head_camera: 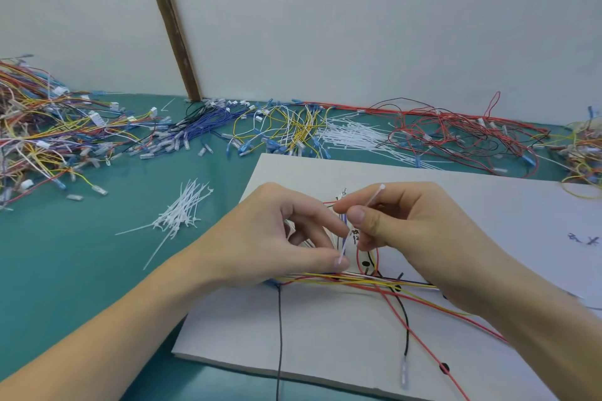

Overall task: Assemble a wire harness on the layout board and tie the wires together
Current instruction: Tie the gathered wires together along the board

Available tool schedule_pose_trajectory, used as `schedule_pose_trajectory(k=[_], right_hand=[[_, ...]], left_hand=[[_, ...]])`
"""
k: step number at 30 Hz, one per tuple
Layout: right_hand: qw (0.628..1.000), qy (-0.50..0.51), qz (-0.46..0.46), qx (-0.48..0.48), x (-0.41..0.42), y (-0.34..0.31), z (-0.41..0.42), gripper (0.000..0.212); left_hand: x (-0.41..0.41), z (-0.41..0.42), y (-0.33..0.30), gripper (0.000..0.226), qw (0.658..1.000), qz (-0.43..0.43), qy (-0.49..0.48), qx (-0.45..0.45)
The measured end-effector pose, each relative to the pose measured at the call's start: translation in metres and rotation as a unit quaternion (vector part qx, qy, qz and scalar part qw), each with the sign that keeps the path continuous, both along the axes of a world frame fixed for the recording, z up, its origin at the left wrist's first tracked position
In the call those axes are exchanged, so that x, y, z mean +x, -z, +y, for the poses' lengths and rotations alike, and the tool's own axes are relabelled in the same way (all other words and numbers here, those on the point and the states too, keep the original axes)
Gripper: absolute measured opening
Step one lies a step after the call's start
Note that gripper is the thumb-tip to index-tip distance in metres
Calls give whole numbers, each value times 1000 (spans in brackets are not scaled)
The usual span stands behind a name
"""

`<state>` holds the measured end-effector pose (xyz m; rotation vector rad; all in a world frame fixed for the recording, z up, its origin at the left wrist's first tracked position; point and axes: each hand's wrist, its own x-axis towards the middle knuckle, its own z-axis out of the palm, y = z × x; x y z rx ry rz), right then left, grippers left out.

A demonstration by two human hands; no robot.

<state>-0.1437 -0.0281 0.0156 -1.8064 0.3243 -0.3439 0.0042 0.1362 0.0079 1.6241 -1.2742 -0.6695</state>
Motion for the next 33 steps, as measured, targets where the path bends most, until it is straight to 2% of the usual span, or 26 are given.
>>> schedule_pose_trajectory(k=[5, 11, 15, 19, 25, 29, 33], right_hand=[[1000, 5, -8, -26, 0, 0, -2, 16], [998, -33, -46, 2, -2, -4, 1, 12], [997, -57, -58, 10, -3, -7, 0, 11], [998, -27, -53, 29, -2, -6, 0, 20], [992, 26, -26, 124, 3, -6, 1, 30], [991, 58, -38, 114, 7, -7, 6, 26], [990, 64, -60, 110, 11, -6, 7, 11]], left_hand=[[3, 2, -3, 28, 998, 58, 8, -14], [-2, -7, 7, 12, 996, 2, -76, -50], [0, -5, 5, 5, 997, -20, -52, -56], [-1, -4, 4, 10, 995, -42, -58, -67], [2, -6, 7, 10, 991, -44, -106, -70], [2, -7, 8, 11, 992, -33, -101, -66], [2, -8, 8, 11, 993, -25, -101, -52]])
